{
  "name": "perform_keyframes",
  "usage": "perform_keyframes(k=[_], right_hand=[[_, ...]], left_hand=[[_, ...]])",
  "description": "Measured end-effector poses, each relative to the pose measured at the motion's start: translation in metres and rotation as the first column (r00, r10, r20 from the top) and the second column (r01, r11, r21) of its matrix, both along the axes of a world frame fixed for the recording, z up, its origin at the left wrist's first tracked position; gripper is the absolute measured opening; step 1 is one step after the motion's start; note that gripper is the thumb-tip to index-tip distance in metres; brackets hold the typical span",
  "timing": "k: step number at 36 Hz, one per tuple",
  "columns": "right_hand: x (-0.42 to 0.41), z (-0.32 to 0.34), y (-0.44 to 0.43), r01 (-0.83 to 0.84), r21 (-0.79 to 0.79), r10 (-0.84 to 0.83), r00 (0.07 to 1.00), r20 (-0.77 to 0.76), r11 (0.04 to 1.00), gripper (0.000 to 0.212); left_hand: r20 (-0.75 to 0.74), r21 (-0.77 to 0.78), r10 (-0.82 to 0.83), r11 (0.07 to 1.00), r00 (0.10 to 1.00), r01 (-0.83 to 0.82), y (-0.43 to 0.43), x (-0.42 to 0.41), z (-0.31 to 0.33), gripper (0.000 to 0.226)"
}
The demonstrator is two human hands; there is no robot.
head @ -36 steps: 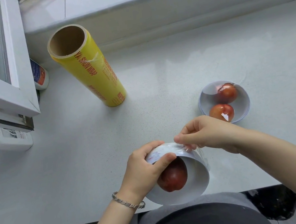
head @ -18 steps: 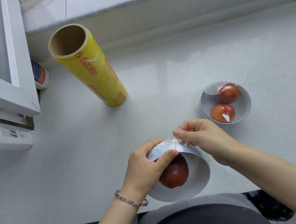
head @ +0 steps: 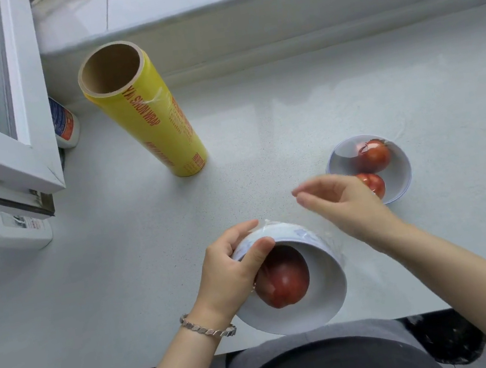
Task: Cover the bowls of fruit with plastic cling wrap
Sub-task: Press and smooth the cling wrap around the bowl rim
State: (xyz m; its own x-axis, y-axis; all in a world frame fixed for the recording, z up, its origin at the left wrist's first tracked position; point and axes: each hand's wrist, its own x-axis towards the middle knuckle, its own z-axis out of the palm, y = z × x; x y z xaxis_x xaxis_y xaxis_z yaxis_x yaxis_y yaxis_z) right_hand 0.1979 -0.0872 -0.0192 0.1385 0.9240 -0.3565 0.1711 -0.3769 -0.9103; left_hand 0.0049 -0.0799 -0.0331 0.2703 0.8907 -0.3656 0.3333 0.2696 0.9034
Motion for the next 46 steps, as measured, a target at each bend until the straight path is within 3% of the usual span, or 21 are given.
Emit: perform_keyframes(k=[3,6,9,14,18,21,26,32,37,41,44,46], right_hand=[[-0.006,0.020,-0.005,-0.255,0.229,0.270,0.962,-0.037,0.940,0.023],[-0.017,0.018,-0.013,-0.492,0.211,0.497,0.867,0.036,0.844,0.040],[-0.021,0.010,-0.014,-0.499,0.190,0.496,0.866,0.066,0.845,0.046],[-0.020,0.002,-0.010,-0.517,0.011,0.515,0.854,0.073,0.856,0.049],[-0.001,-0.002,-0.008,-0.468,-0.047,0.462,0.881,-0.104,0.883,0.060],[0.015,-0.009,-0.015,-0.394,-0.060,0.362,0.887,-0.288,0.917,0.087],[0.013,-0.014,-0.021,-0.262,-0.038,0.221,0.876,-0.429,0.964,0.048],[0.011,-0.014,-0.021,-0.175,-0.035,0.151,0.919,-0.365,0.984,0.023],[0.008,-0.010,-0.020,-0.199,-0.051,0.172,0.930,-0.326,0.979,0.028],[0.007,-0.002,-0.014,-0.219,-0.123,0.184,0.952,-0.243,0.968,0.047],[0.005,0.009,-0.005,-0.206,-0.128,0.177,0.962,-0.209,0.970,0.038],[0.003,0.015,0.001,-0.198,-0.153,0.178,0.974,-0.137,0.968,0.031]], left_hand=[[-0.026,0.009,-0.024,1.000,0.999,0.025,0.004,-0.002,0.000,0.069],[0.030,0.018,-0.010,1.000,0.999,0.010,0.005,-0.002,-0.001,0.083],[0.071,0.015,0.017,1.000,0.997,-0.018,0.005,-0.001,-0.001,0.094],[0.076,-0.029,0.008,1.000,0.997,-0.005,0.001,-0.002,-0.006,0.089],[0.110,-0.037,0.069,0.997,0.991,-0.066,0.004,0.000,-0.002,0.083],[0.133,-0.055,0.188,0.982,0.973,-0.182,0.010,0.001,0.002,0.057],[0.192,-0.108,0.284,0.957,0.939,-0.268,0.014,0.007,0.005,0.040],[0.189,-0.186,0.083,0.981,0.978,-0.047,0.018,0.001,0.003,0.047],[0.145,-0.132,-0.109,0.983,0.983,0.128,0.024,0.002,0.005,0.064],[0.168,-0.085,-0.020,0.996,0.986,0.035,0.021,0.003,-0.002,0.069],[0.166,-0.049,0.022,0.999,0.986,-0.014,0.016,0.002,-0.008,0.068],[0.137,-0.030,0.031,0.999,0.990,-0.027,0.013,0.003,-0.008,0.050]])
